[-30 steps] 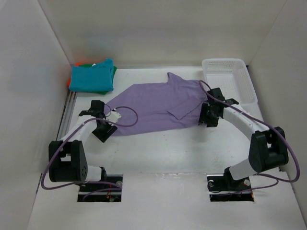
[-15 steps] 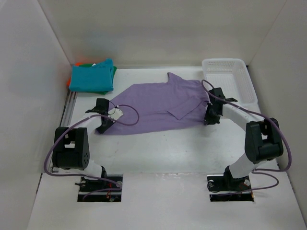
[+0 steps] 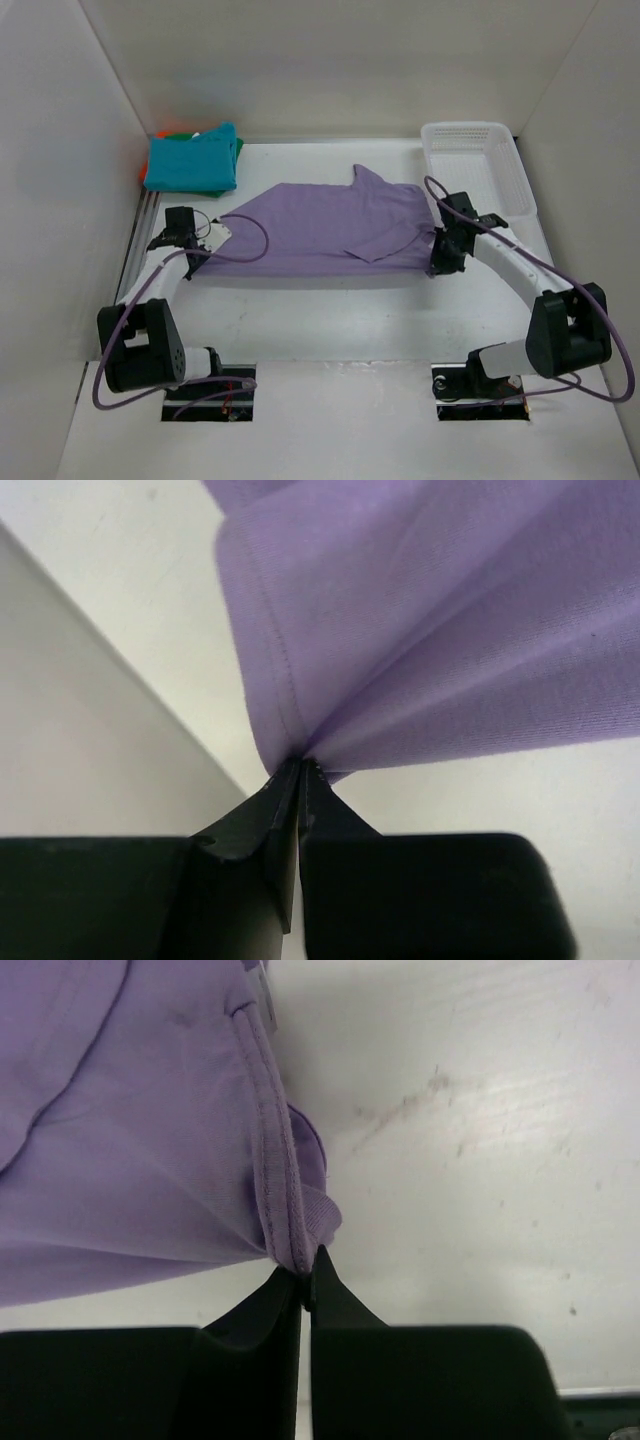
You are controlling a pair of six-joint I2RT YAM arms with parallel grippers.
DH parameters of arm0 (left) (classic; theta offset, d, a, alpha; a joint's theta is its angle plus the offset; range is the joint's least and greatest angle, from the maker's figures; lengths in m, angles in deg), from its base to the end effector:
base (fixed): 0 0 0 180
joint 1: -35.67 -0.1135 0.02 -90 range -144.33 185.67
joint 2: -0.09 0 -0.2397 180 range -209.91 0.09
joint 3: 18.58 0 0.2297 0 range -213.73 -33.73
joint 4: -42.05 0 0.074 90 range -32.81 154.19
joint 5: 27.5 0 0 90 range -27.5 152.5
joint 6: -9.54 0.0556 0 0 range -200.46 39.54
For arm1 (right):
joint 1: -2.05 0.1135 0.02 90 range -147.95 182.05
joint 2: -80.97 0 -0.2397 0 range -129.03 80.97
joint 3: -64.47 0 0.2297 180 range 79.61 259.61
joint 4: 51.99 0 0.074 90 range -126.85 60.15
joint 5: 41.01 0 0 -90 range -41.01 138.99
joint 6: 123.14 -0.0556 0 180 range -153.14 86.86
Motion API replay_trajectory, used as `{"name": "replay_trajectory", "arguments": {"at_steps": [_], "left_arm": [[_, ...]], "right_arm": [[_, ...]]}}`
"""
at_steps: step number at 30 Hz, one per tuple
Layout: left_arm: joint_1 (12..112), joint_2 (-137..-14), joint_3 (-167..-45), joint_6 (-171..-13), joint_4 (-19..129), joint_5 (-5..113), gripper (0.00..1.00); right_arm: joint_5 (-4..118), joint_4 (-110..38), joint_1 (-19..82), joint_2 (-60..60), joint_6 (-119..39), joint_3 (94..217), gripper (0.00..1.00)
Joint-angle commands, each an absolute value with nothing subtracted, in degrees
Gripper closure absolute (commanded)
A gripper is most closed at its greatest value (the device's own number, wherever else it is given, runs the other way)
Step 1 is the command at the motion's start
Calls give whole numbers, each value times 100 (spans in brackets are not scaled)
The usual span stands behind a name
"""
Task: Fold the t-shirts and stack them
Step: Fold the flattened tshirt in 1/3 of the way
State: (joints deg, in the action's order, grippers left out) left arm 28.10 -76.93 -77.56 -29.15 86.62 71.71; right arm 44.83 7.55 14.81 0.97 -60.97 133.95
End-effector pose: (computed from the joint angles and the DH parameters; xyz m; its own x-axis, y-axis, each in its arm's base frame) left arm 0.2406 0.0409 0.1615 -0.7087 0.6831 -0.1767 0.5601 0.6969 0.4479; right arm 0.2431 0.0509 0.1859 -0.9024 0.2731 -0.3334 0.2546 0.9620 0.0989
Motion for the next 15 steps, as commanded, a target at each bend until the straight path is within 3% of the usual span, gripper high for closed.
{"name": "replay_trajectory", "arguments": {"at_steps": [1,9,12,15], "left_arm": [[2596,-7340,-7609,-2465,9129,7392,100],[2701,-7155,-7749,-2351,9542,7357,100],[3016,-6953,-7767,-2035,10191,7296,90],[3193,-6707,-7837,-1877,10842,7164,69]], "right_arm": [[4406,1675,1642,153,-5977,13252,100],[4337,2564,2169,134,-5933,13146,80],[4179,2924,2213,117,-5915,13330,68],[4108,3275,2240,213,-5836,13550,57]]}}
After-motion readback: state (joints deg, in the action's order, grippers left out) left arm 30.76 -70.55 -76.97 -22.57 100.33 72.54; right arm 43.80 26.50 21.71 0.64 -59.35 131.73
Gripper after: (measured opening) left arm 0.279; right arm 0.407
